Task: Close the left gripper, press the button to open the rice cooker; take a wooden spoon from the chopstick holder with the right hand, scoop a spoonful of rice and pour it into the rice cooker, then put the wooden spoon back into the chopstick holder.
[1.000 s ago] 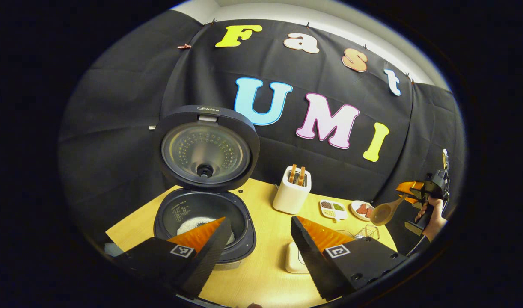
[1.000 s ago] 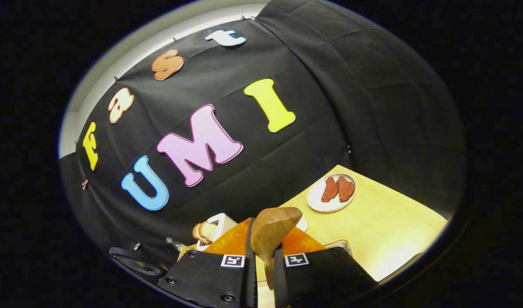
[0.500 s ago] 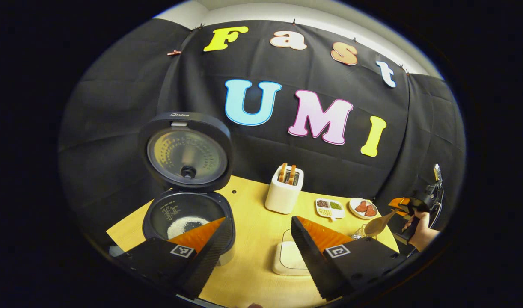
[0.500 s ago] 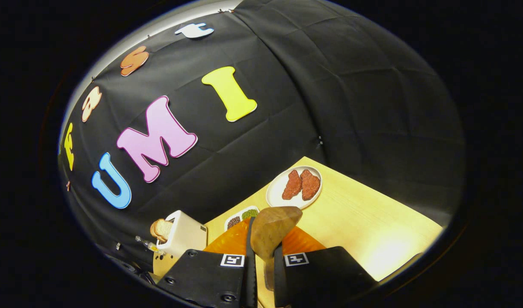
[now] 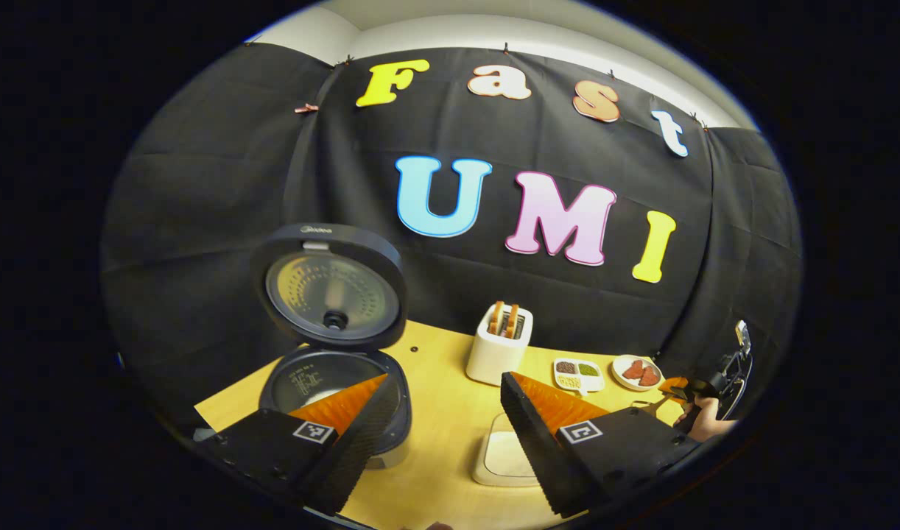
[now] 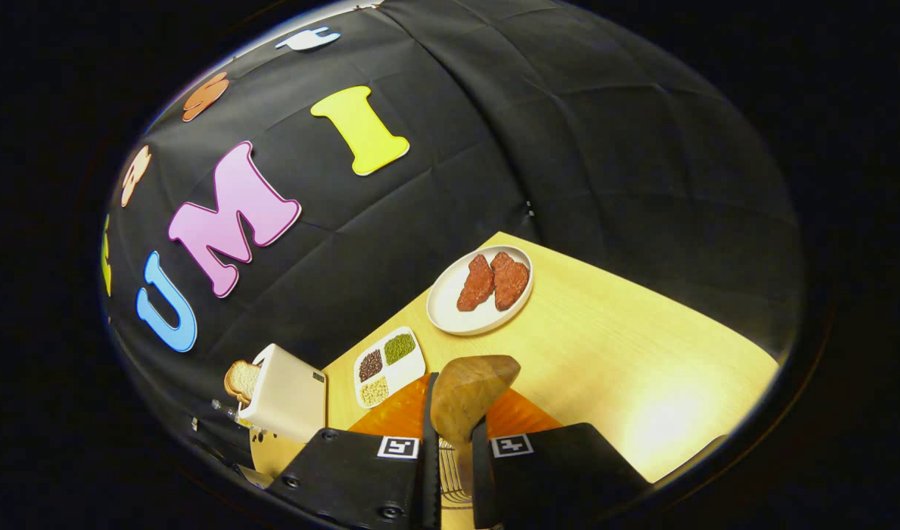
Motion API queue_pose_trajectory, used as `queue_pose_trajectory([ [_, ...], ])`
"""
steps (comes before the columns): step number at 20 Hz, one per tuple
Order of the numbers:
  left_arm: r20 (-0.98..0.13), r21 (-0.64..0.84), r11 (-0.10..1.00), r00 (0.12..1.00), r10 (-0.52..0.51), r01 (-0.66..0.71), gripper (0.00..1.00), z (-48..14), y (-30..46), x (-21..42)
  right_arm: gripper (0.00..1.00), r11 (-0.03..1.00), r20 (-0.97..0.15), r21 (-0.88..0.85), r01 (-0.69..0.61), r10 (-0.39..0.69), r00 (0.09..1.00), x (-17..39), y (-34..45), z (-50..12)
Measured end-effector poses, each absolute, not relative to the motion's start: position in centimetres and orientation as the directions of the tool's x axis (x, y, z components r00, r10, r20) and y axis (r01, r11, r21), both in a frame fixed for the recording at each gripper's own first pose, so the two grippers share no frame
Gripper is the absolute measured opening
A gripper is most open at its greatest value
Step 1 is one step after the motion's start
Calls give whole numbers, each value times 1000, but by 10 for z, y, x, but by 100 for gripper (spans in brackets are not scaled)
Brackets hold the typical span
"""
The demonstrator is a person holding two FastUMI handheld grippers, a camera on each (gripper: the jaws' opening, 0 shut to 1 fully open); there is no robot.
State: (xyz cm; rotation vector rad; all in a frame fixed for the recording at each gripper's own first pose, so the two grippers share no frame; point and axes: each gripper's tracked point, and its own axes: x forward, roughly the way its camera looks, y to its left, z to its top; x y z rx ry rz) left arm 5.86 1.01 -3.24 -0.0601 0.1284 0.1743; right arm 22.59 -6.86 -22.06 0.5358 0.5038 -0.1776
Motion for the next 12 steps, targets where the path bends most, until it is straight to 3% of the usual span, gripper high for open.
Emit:
queue_pose_trajectory([
  [5,-45,-18,959,958,282,-283,95,2,65,62,25,840,-477,467,276,-24,878,228,-59,-209],
  [7,11,-19,950,950,311,-310,95,23,83,64,45,839,-485,462,288,-34,874,221,-60,-207],
  [9,66,-11,942,940,335,-335,95,41,103,68,54,860,-463,440,259,-30,886,208,-56,-197],
  [11,105,-9,937,932,348,-349,95,54,123,73,100,892,-456,377,250,-57,888,191,-61,-186],
  [12,125,-5,935,927,354,-356,95,61,133,75,98,900,-453,358,247,-64,889,181,-61,-189],
])
